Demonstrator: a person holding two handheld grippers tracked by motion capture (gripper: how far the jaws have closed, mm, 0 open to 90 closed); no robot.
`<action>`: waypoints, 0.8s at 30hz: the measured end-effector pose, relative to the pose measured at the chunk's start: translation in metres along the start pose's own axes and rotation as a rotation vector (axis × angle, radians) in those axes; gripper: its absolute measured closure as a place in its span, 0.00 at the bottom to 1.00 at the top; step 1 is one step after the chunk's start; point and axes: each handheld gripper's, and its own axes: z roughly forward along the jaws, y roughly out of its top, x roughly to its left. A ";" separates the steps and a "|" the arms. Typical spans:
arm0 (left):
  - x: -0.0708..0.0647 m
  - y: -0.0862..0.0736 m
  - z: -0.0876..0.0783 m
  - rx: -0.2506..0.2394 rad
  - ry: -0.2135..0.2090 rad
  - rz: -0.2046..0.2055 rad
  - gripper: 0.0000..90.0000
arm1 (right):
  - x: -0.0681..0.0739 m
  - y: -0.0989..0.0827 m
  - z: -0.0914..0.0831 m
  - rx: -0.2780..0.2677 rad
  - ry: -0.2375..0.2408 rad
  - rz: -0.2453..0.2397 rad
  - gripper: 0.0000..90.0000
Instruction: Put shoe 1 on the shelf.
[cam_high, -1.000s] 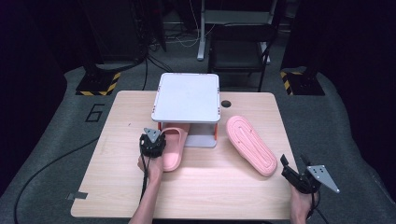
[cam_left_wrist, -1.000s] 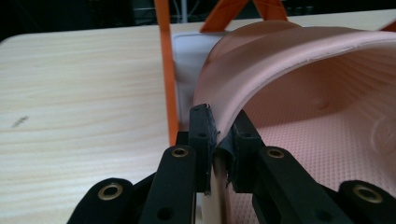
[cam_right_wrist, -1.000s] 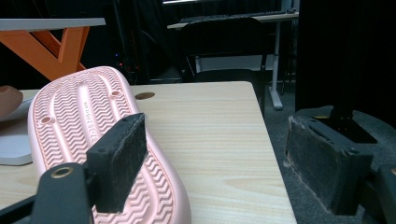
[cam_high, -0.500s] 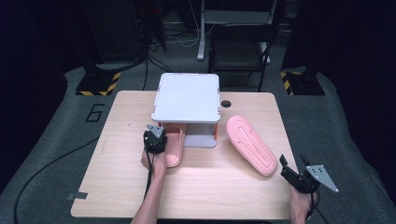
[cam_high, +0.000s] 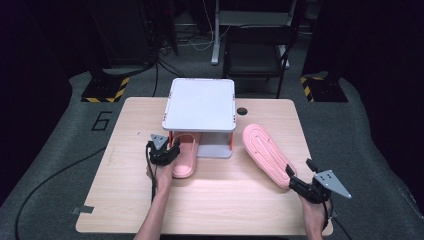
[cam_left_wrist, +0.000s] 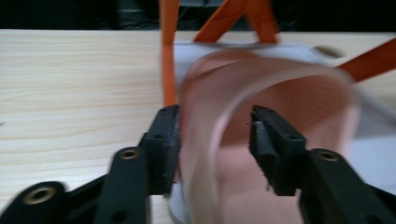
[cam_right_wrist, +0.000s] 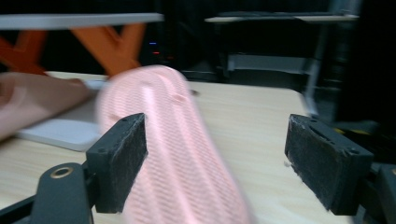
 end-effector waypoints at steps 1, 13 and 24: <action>0.003 0.000 -0.005 0.005 -0.027 0.009 0.51 | 0.008 0.008 0.003 0.005 0.038 -0.020 0.23; 0.026 0.001 -0.059 -0.014 -0.350 0.148 0.22 | 0.103 0.102 0.096 0.054 0.387 -0.083 0.26; 0.025 -0.031 -0.065 0.125 -0.418 0.267 0.10 | 0.129 0.111 0.178 0.196 0.423 -0.097 0.29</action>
